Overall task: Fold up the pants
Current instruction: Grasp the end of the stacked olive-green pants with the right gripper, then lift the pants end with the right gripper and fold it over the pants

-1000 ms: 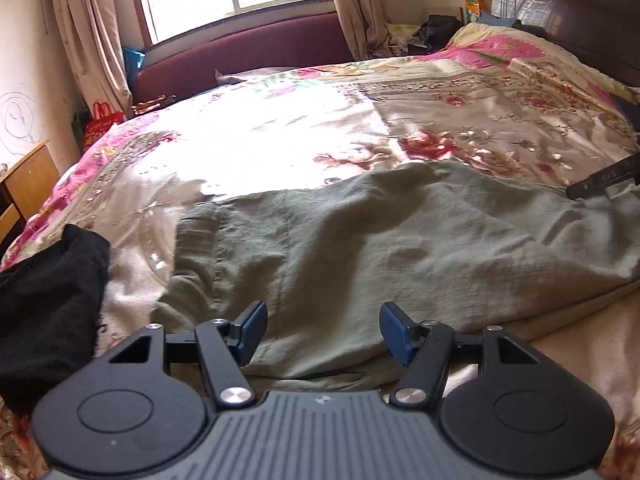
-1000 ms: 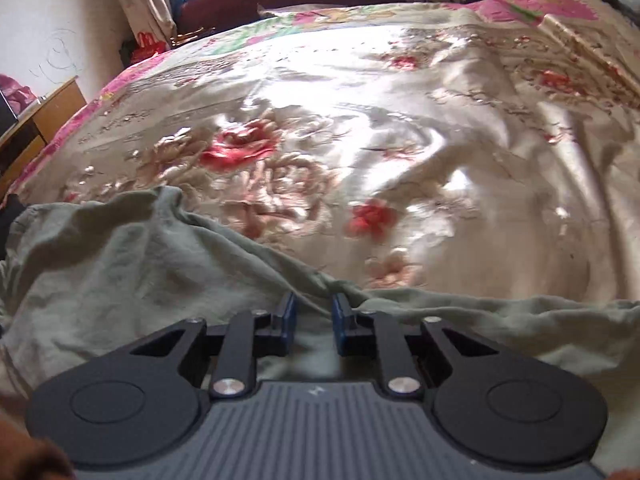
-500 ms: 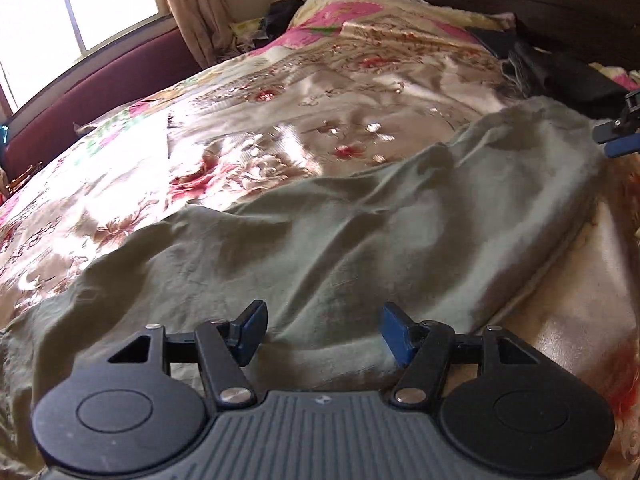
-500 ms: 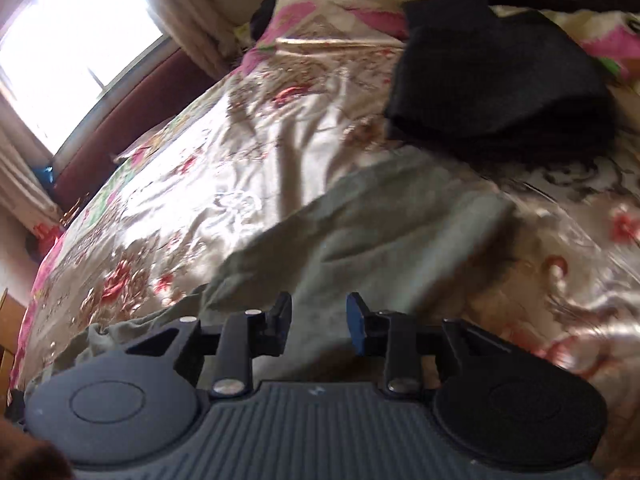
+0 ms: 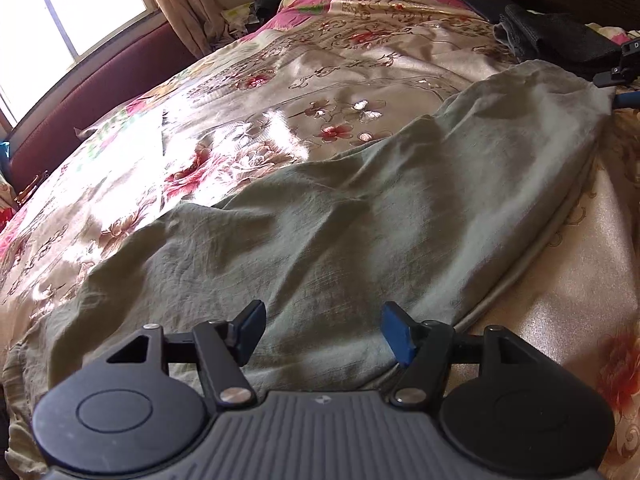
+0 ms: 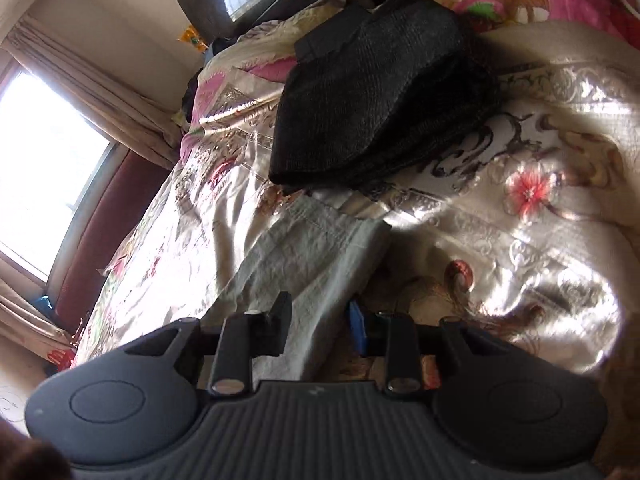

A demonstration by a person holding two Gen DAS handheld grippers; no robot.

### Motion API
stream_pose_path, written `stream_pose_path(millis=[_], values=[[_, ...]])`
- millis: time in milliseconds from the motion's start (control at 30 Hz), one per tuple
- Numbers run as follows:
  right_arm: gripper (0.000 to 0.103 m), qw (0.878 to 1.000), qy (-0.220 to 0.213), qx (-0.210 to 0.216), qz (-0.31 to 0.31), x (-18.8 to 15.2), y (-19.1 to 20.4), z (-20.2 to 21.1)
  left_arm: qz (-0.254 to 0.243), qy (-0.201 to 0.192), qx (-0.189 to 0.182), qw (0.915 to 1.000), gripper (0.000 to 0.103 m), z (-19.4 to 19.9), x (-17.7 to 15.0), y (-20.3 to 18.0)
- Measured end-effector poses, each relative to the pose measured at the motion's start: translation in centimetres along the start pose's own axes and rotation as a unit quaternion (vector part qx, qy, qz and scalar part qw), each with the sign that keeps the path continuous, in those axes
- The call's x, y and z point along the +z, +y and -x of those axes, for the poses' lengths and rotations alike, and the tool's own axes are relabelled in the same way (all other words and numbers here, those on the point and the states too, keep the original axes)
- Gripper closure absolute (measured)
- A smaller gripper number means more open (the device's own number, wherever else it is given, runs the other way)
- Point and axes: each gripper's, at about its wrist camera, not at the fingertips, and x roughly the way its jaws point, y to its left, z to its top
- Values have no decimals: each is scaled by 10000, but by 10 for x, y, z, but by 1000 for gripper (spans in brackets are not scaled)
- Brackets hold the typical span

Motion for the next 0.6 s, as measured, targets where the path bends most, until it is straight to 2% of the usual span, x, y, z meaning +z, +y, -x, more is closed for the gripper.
stream_pose_path(millis=[133, 200, 300, 467, 533, 600], values=[[74, 9985, -166, -142, 509, 4, 5, 11, 25, 37, -7, 10000, 26, -2, 2, -1], [102, 9986, -13, 39, 532, 7, 4, 6, 9, 39, -1, 10000, 25, -2, 3, -2], [102, 9989, 94, 380, 246, 15, 3, 0, -42, 20, 13, 10000, 26, 0, 4, -2], [102, 9934, -390, 1046, 264, 39, 21, 18, -47, 12, -15, 10000, 25, 4, 2, 0], [98, 9936, -462, 1015, 194, 42, 21, 24, -39, 16, -18, 10000, 25, 3, 1, -1], [95, 9971, -204, 680, 273, 39, 16, 22, -13, 2, -36, 10000, 25, 2, 0, -2]])
